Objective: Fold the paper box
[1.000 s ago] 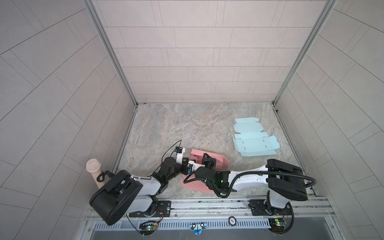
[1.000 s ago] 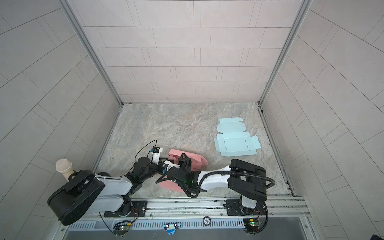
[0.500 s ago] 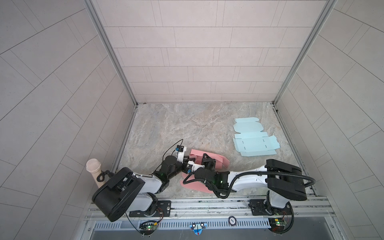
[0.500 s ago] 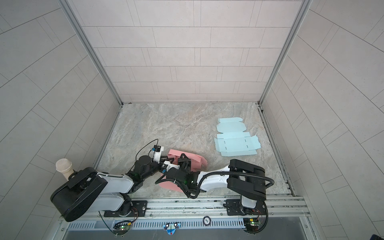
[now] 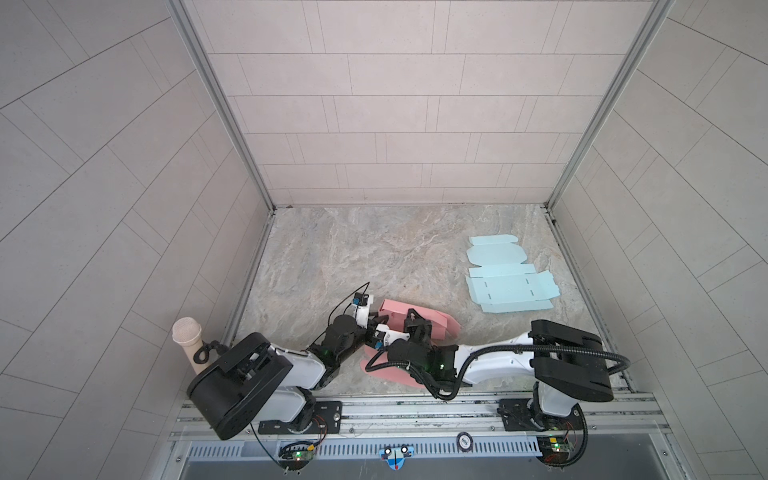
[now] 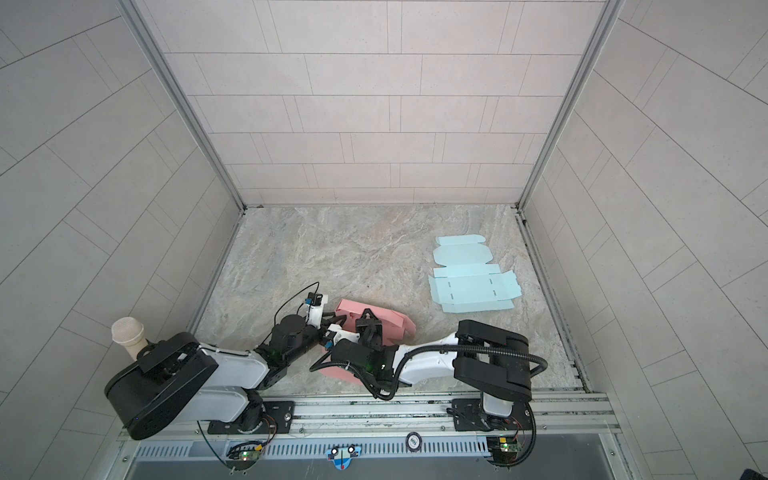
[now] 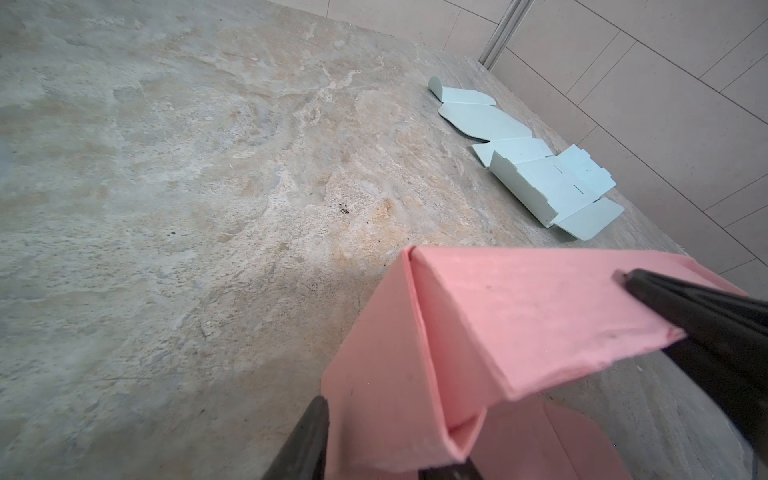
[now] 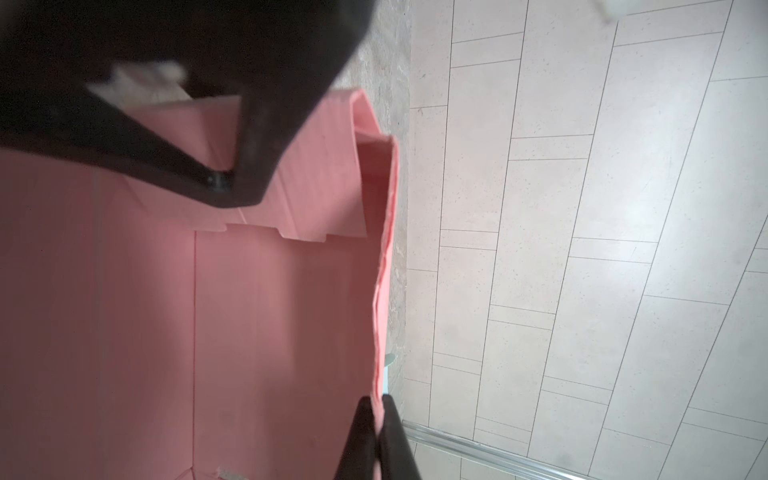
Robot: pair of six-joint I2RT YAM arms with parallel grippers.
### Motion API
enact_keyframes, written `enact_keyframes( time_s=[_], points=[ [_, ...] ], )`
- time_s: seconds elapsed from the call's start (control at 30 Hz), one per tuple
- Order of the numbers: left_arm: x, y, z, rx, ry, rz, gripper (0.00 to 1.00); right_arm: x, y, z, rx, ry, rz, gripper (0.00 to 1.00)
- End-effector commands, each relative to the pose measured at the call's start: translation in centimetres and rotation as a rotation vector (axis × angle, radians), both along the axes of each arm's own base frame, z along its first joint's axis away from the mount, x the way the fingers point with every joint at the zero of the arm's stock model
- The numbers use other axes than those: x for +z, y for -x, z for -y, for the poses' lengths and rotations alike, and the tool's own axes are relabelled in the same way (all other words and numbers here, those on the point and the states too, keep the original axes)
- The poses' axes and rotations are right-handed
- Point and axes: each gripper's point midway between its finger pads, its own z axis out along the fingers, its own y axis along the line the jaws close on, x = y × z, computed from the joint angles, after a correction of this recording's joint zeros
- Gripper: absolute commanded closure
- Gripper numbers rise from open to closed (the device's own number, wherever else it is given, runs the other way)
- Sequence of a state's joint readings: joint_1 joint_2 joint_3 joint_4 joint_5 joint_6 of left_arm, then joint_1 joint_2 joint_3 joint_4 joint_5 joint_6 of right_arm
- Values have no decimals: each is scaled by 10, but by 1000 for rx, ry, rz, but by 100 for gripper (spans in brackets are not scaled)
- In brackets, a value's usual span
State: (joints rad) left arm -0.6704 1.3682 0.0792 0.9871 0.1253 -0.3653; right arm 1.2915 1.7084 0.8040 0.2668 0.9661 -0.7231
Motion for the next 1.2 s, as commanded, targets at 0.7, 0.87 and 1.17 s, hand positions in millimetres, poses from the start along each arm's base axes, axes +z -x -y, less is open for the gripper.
enact_keyframes(
  time_s=[0.7, 0.87, 1.17],
  points=[
    [12, 6, 13, -32, -71, 150, 64, 9, 27, -35, 20, -333, -185, 77],
    [10, 5, 18, -49, -66, 152, 61, 9, 27, -34, 4, -402, -224, 76],
    [9, 2, 24, -57, -48, 149, 64, 5, 20, -22, -26, -436, -253, 77]
  ],
)
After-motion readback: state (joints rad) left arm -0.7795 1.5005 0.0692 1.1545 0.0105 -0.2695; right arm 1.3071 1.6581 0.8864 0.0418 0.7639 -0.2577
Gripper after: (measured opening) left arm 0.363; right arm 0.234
